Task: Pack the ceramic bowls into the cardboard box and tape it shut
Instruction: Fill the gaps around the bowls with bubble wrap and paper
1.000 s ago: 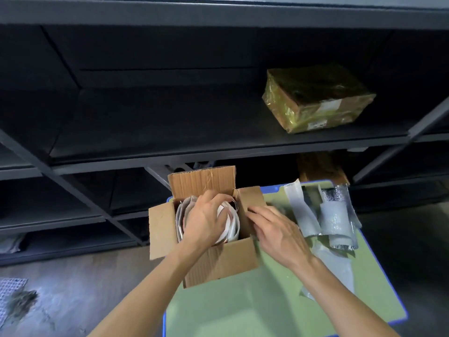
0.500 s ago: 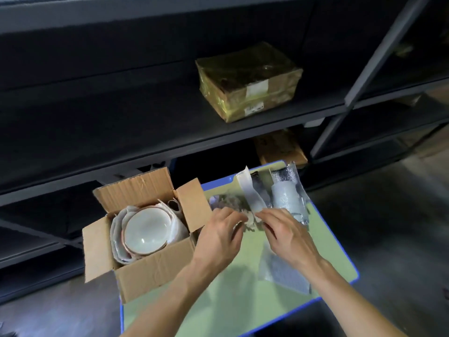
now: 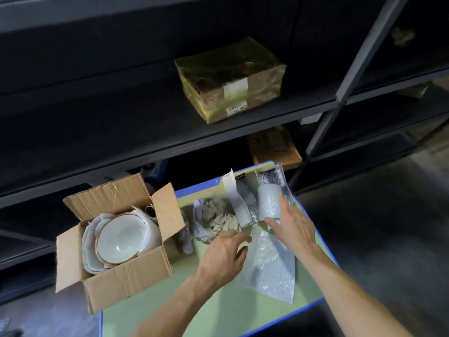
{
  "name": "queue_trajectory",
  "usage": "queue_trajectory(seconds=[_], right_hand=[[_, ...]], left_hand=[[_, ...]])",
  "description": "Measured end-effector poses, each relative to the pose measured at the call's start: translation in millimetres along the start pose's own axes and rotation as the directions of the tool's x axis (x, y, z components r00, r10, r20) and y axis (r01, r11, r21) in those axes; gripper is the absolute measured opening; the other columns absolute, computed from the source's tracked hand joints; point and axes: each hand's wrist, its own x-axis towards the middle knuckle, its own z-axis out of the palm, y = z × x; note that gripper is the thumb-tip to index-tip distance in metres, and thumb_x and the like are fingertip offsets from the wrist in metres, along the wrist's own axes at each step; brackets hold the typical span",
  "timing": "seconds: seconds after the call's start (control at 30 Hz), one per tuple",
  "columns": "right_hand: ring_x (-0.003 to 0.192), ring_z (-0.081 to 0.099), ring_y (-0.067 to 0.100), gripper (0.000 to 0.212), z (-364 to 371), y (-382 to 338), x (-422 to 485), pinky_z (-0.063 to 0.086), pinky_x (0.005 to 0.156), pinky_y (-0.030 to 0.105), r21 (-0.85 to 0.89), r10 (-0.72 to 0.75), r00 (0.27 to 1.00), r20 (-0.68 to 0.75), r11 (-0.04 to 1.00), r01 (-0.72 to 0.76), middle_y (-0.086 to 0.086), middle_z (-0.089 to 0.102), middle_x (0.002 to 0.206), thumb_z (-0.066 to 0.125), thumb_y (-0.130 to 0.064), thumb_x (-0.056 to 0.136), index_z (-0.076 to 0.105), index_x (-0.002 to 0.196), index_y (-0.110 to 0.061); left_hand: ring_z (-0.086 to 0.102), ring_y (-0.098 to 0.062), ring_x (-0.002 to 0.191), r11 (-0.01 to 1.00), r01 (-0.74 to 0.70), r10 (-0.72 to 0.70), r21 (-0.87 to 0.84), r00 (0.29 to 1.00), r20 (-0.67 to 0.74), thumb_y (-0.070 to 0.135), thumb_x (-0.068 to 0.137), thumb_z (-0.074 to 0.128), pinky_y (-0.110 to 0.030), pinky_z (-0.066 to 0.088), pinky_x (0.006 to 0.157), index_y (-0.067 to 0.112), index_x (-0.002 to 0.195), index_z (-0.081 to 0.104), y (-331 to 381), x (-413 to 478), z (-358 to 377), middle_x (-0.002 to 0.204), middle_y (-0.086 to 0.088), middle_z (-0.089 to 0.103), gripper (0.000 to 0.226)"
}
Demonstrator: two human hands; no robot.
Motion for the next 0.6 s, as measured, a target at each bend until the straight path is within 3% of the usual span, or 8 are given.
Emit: queue_trajectory(seconds=[0.13, 0.23, 0.4, 0.5, 0.6], right_hand=[[0.09, 0.065, 0.029, 0.065, 7, -5, 11, 0.044, 0.063, 0.033, -0.032, 0.0, 1.0, -0.027, 0.999, 0.0, 0.01, 0.066, 0.101, 0.061, -0.037, 0.091, 0.028, 0.143, -0.016], [0.096, 0.065, 0.032, 0.053, 2, -5, 8, 0.044, 0.064, 0.035, 0.021, 0.022, 0.995, -0.099, 1.0, -0.02, 0.011, 0.066, 0.111, 0.055, -0.027, 0.093, 0.038, 0.142, -0.018], [0.101, 0.064, 0.036, 0.039, -11, -1, -3, 0.048, 0.074, 0.04, 0.148, 0.079, 0.984, -0.162, 0.988, -0.055, 0.008, 0.067, 0.119, 0.052, -0.027, 0.096, 0.05, 0.135, -0.022], [0.103, 0.063, 0.038, 0.038, -20, -1, -10, 0.049, 0.081, 0.043, 0.287, 0.143, 0.975, -0.17, 0.954, -0.09, 0.01, 0.069, 0.116, 0.053, -0.026, 0.096, 0.055, 0.134, -0.023], [0.096, 0.065, 0.029, 0.034, -22, 2, -15, 0.049, 0.082, 0.038, 0.535, 0.211, 0.977, -0.029, 0.829, -0.164, 0.005, 0.071, 0.103, 0.056, -0.025, 0.094, 0.059, 0.128, -0.027]], left_hand=[[0.054, -0.013, 0.112, 0.999, 0.027, -0.027, -0.029, 1.0, 0.005, 0.024, 0.097, 0.049, -0.025, 0.043, 0.092, 0.025, 0.122, 0.063, -4, -6, -1, 0.119, 0.006, 0.063, 0.029], [0.056, -0.01, 0.11, 0.998, 0.044, -0.045, -0.048, 0.999, -0.016, 0.024, 0.096, 0.049, -0.026, 0.045, 0.093, 0.027, 0.121, 0.064, -8, -6, -2, 0.119, 0.009, 0.064, 0.03], [0.059, -0.011, 0.108, 0.996, 0.037, -0.041, -0.082, 0.998, -0.04, 0.027, 0.096, 0.048, -0.03, 0.047, 0.092, 0.028, 0.123, 0.063, -3, 7, -1, 0.115, 0.009, 0.066, 0.031], [0.06, -0.009, 0.104, 0.993, 0.003, -0.012, -0.116, 0.997, -0.073, 0.029, 0.095, 0.047, -0.033, 0.049, 0.091, 0.029, 0.123, 0.061, 2, 18, 0, 0.11, 0.012, 0.067, 0.031], [0.06, -0.01, 0.102, 0.99, -0.012, -0.003, -0.144, 0.995, -0.103, 0.03, 0.098, 0.047, -0.032, 0.049, 0.09, 0.03, 0.126, 0.058, 6, 26, 1, 0.108, 0.01, 0.067, 0.03]])
